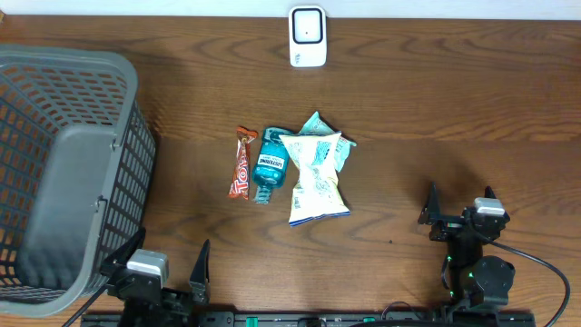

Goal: Scan the item barcode
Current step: 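Move the right gripper left toward the white printed bag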

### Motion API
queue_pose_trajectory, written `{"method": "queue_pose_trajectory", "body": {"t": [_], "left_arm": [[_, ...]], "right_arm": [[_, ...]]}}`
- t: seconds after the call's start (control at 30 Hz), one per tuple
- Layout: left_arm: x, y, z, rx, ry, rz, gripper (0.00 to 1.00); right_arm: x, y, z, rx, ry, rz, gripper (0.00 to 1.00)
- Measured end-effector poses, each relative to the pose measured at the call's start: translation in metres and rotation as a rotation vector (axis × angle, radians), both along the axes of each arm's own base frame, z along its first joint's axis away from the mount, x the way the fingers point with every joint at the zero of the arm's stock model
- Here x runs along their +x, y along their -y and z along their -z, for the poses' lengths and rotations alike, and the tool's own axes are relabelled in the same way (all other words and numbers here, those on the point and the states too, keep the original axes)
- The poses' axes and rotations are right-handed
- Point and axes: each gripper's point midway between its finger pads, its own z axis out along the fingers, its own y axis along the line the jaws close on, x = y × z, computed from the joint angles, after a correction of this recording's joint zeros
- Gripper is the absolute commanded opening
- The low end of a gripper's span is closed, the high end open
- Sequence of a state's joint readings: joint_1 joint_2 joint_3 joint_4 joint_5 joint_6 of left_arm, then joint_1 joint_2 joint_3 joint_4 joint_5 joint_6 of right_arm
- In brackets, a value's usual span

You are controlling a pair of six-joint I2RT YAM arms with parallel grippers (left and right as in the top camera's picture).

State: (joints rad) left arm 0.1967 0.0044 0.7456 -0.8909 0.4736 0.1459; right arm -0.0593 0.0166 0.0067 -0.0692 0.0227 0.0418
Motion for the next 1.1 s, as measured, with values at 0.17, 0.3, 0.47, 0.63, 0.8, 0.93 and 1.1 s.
{"method": "queue_pose_trajectory", "body": {"t": [0.17,0.3,0.47,0.63,0.8,0.93,1.1], "left_arm": [[0.000,0.000,0.000,0.000,0.000,0.000,1.00],[0.000,0.000,0.000,0.000,0.000,0.000,1.00],[0.000,0.000,0.000,0.000,0.000,0.000,1.00],[0.000,0.000,0.000,0.000,0.000,0.001,1.00],[0.000,0.000,0.000,-0.001,-0.001,0.002,1.00],[0.000,0.001,0.000,-0.001,-0.002,0.004,1.00],[0.000,0.001,0.001,-0.002,-0.002,0.008,1.00]], "right_arm": [[0.000,-0.001,0.000,0.001,0.000,-0.008,0.99],[0.001,-0.013,-0.004,0.006,0.015,-0.076,0.99],[0.000,-0.037,-0.016,0.109,0.063,-0.213,0.99],[-0.004,-0.055,-0.031,0.160,0.112,-0.317,0.99],[-0.009,-0.059,-0.043,0.193,0.083,-0.341,0.99],[-0.025,-0.058,-0.061,0.233,-0.048,-0.308,0.99],[-0.048,-0.050,-0.060,0.290,-0.325,-0.222,0.99]]}}
